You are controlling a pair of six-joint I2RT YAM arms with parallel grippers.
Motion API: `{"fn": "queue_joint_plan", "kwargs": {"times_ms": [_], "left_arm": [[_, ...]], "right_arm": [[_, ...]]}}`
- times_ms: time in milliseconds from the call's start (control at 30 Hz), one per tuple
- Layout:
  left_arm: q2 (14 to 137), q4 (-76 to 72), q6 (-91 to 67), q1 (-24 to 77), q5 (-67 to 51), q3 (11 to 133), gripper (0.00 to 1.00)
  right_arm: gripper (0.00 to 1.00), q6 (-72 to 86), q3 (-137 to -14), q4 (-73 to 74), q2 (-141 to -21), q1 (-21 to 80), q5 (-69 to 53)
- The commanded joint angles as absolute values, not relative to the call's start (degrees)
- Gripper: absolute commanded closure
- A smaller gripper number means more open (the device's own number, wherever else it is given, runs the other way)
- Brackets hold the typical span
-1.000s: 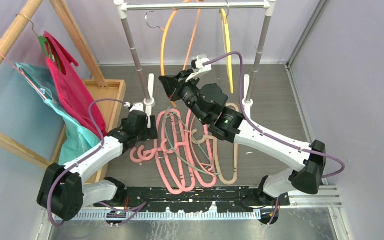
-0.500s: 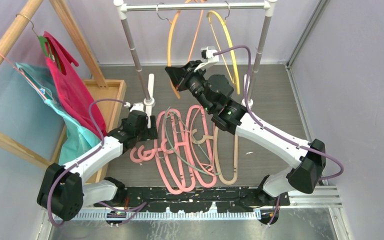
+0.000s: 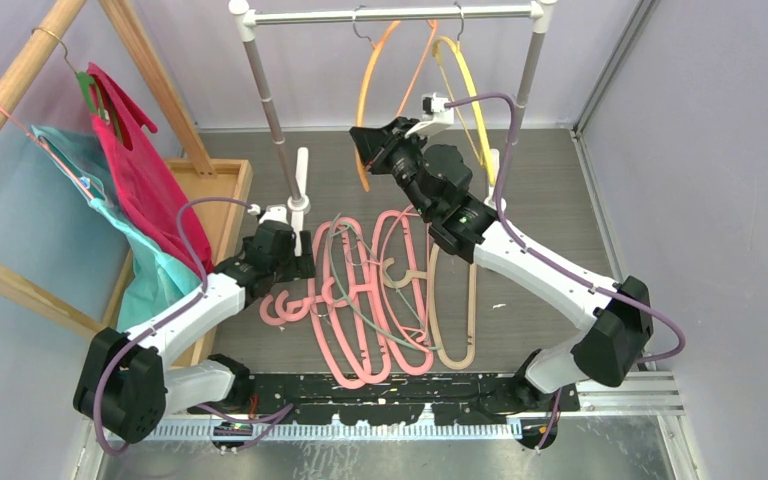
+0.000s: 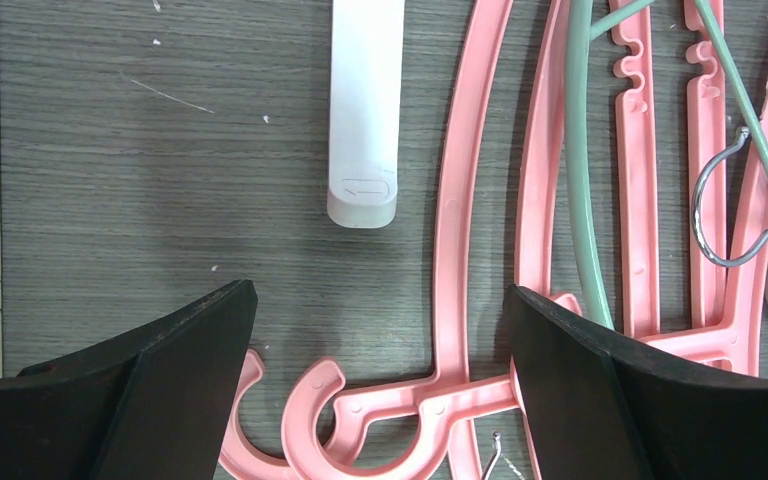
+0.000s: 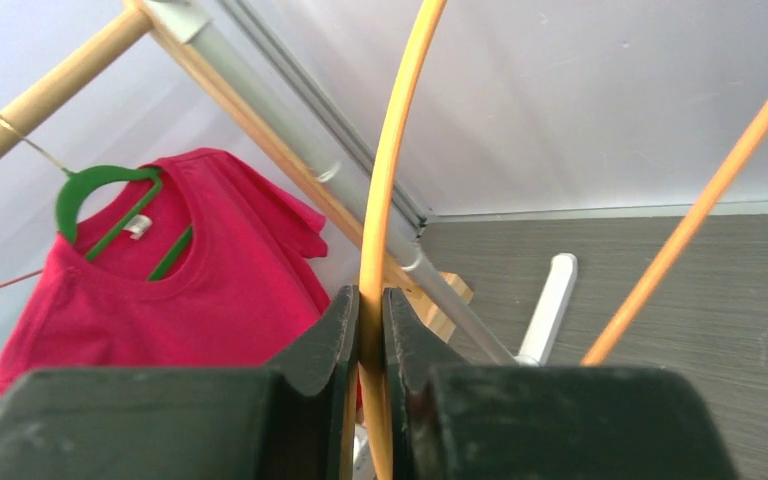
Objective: Organize the hangers
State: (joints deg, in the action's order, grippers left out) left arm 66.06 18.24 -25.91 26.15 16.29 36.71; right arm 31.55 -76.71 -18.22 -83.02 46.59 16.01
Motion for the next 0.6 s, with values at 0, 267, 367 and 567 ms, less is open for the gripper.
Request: {"fn": "queue_joint_plan", "kwargs": {"times_ms": [0, 267, 367, 567], "left_arm": [[64.99, 16.6, -25.4, 26.37, 16.96, 37.0, 0.02], [65.64, 16.52, -25.6, 26.33, 16.6, 37.0, 0.02], [66.27, 16.5, -25.61, 26.37, 16.84, 37.24, 0.02], [67.64, 16.48, -25.58, 26.37, 16.91, 37.62, 0.02]], "right_arm": [[0.78, 33.83, -74.06, -21.45, -78.24, 45.15, 17.82], [0.26, 31.43, -69.15, -20.53, -71.88, 45.09, 15.55], [0.21, 31.15, -66.68, -19.49, -68.99, 45.19, 13.7], [0.19, 27.27, -61.89, -12.45, -64.51, 47.49, 10.21]]}}
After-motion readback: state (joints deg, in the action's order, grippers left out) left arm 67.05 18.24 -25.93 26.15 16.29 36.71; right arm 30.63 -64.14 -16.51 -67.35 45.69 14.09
